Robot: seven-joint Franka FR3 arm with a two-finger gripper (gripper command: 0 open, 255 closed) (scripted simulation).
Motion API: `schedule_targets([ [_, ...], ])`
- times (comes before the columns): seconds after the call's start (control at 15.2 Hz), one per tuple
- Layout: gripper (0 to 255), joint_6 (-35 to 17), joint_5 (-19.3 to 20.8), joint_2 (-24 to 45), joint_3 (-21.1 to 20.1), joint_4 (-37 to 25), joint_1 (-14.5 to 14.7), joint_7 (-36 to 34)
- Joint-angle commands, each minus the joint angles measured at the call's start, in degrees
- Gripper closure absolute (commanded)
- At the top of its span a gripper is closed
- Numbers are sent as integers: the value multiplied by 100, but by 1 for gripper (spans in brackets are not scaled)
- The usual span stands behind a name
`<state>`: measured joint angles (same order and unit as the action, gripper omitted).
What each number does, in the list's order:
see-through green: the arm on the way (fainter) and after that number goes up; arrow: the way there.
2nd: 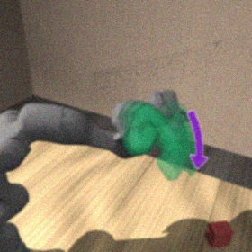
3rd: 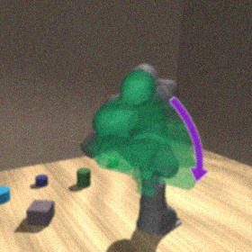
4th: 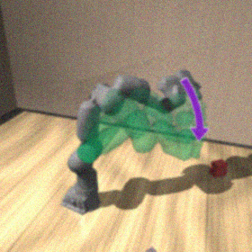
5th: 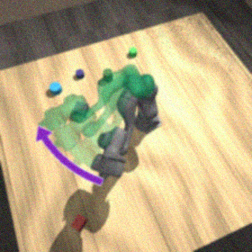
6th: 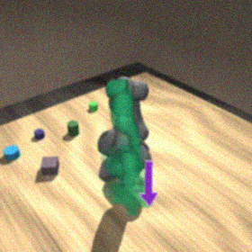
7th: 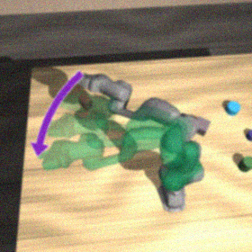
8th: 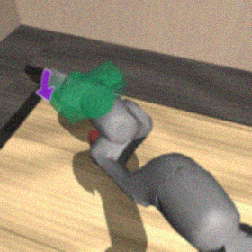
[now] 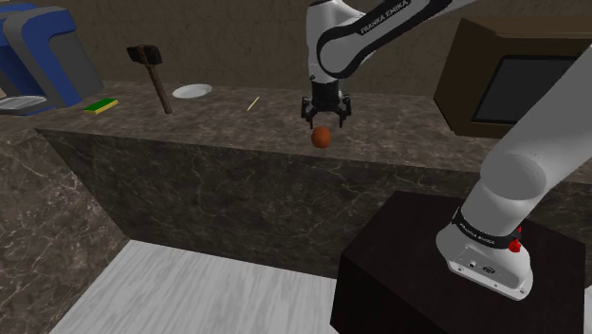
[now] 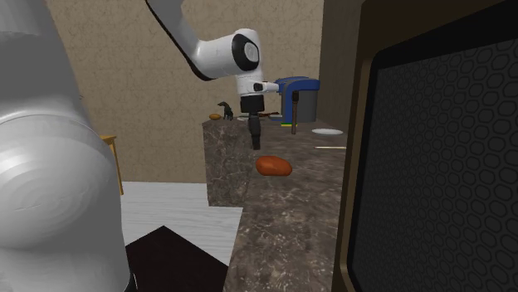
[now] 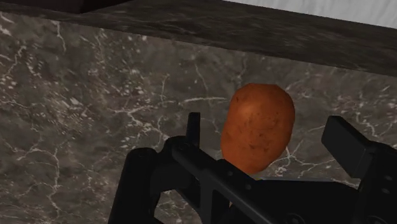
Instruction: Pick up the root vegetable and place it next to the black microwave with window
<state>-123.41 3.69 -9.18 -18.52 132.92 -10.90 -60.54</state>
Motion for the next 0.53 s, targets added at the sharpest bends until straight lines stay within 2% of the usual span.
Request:
schedule_targets([
  [0.0,0,-198,353,472,-99,-264,-95,-668],
  [0.07,0,-256,523,683,-120,-398,-129,-947],
  [0.46,0,-700,699,952,-80,-198,-142,-1067],
])
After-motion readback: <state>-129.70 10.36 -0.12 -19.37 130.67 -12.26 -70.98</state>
